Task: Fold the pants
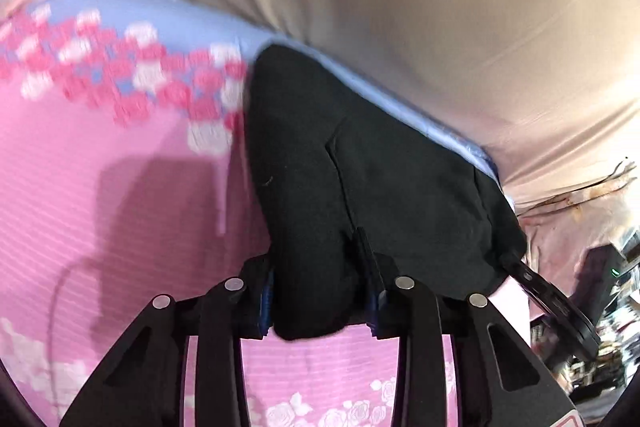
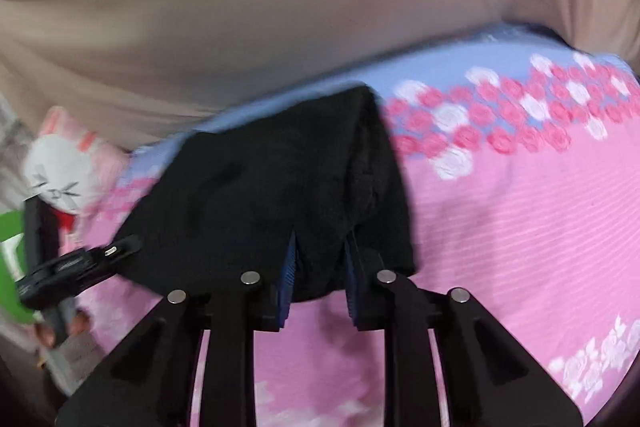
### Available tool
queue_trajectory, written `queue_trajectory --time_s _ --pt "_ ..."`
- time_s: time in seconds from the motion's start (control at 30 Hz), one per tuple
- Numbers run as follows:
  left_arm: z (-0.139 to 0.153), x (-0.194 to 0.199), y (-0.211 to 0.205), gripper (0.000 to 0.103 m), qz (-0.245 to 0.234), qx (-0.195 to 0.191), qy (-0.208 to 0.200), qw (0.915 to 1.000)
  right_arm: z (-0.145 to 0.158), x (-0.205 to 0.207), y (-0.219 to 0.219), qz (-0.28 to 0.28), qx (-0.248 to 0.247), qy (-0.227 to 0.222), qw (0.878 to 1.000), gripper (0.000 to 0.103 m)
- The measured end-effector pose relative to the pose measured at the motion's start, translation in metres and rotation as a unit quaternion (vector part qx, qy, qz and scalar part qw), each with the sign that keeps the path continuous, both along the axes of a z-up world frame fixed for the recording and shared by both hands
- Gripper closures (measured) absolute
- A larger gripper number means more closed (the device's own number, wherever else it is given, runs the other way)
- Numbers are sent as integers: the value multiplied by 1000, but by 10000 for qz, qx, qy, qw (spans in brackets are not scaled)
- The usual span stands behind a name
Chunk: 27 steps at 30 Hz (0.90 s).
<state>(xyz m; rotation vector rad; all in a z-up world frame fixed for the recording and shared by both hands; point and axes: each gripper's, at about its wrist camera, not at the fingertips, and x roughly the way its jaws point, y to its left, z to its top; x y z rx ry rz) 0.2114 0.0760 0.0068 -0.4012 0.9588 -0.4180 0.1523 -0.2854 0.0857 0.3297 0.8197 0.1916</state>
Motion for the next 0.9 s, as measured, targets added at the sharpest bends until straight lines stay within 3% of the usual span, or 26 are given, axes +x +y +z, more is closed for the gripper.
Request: queue_trajectory --time_s 0.1,0.17,0.23,0.47,0.63,0.7,0.73,0.77,0.83,0.9 --pt "-2 -3 -9 72 60 730 -87 9973 -3 -8 15 -16 -450 -35 9990 76" --pt "-22 0 -18 70 73 1190 85 9928 -24 -2 18 -225 -971 263 9947 62" --pt "-25 -5 -19 65 130 1280 -17 9917 -37 -5 17 -291 -1176 379 9919 56" --pt "-15 -13 -29 62 248 1792 -298 9831 -30 -7 12 -347 -1331 256 9902 38" --pt "-13 -9 -30 46 360 2010 -412 9781 -41 10 6 -297 -1203 389 9915 27" --pt "-13 -7 -29 36 445 2007 -409 9778 -49 17 3 -188 -958 468 9941 28" --pt "-13 -7 -28 34 471 1991 -403 9780 -53 20 3 -103 -837 497 9952 40" --pt "-14 -6 -27 34 454 1928 -384 9794 -53 20 5 -98 -878 475 9950 41" --pt "-15 -3 -25 34 460 1868 -380 9806 -42 16 13 -37 -1130 276 9932 60" --pt "-14 -2 -28 34 467 1917 -418 9795 -25 11 17 -122 -1309 -46 9913 66"
